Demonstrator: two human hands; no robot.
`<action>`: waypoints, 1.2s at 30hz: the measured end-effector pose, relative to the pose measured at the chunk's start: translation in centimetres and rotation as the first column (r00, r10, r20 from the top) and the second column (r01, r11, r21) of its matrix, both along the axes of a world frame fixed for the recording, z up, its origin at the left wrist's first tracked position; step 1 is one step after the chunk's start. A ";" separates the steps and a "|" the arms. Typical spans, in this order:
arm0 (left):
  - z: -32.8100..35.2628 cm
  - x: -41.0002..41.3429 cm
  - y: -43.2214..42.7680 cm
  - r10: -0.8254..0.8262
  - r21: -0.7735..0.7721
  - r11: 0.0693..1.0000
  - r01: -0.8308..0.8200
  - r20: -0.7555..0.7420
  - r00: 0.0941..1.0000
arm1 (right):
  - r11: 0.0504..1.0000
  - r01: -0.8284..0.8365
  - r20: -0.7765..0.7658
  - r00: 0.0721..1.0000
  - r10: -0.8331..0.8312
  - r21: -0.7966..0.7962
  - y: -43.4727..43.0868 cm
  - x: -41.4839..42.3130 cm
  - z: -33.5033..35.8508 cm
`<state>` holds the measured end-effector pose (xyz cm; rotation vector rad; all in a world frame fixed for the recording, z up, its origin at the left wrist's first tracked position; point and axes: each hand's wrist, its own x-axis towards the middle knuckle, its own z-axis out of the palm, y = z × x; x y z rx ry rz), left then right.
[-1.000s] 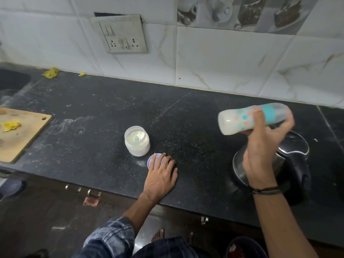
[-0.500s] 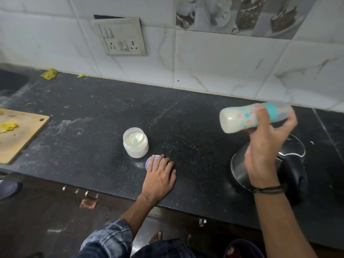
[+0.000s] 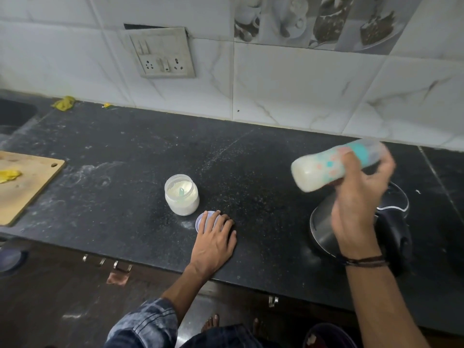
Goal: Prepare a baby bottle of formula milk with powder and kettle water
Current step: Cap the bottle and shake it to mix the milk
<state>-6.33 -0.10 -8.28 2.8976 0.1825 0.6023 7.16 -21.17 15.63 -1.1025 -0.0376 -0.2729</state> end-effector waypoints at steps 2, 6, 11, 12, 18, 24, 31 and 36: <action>-0.1 -0.1 0.0 0.001 0.006 1.000 -0.001 -0.005 1.000 | 1.000 0.008 0.012 1.000 -0.008 0.006 0.0 0.4 0.3; 0.1 -0.1 0.1 -0.002 -0.001 1.000 0.002 -0.001 1.000 | 0.977 -0.129 -0.008 0.992 0.130 -0.169 0.3 -0.4 -0.9; 0.2 -0.2 0.0 0.000 0.012 1.000 0.000 -0.011 1.000 | 0.998 -0.011 0.018 1.000 0.012 -0.055 0.2 0.1 -0.5; 0.2 -0.2 0.0 -0.004 0.010 1.000 0.004 -0.008 1.000 | 0.985 -0.083 0.005 0.996 0.085 -0.153 0.4 -0.1 -1.0; 0.1 0.0 -0.1 0.002 0.011 1.000 -0.002 0.003 1.000 | 0.998 0.026 0.034 0.999 -0.024 -0.052 0.1 0.1 -0.5; 0.2 0.0 -0.1 0.008 0.011 1.000 -0.008 0.011 1.000 | 0.996 -0.037 -0.005 0.999 0.036 -0.087 0.4 -0.5 -0.5; 0.3 -0.1 0.0 0.001 0.013 1.000 -0.001 0.012 1.000 | 0.970 -0.125 -0.045 0.992 0.118 -0.208 0.4 -0.7 -1.5; 0.3 -0.2 -0.1 0.007 0.013 1.000 -0.007 0.000 1.000 | 0.992 0.000 -0.026 1.000 -0.004 -0.129 0.4 0.0 -1.4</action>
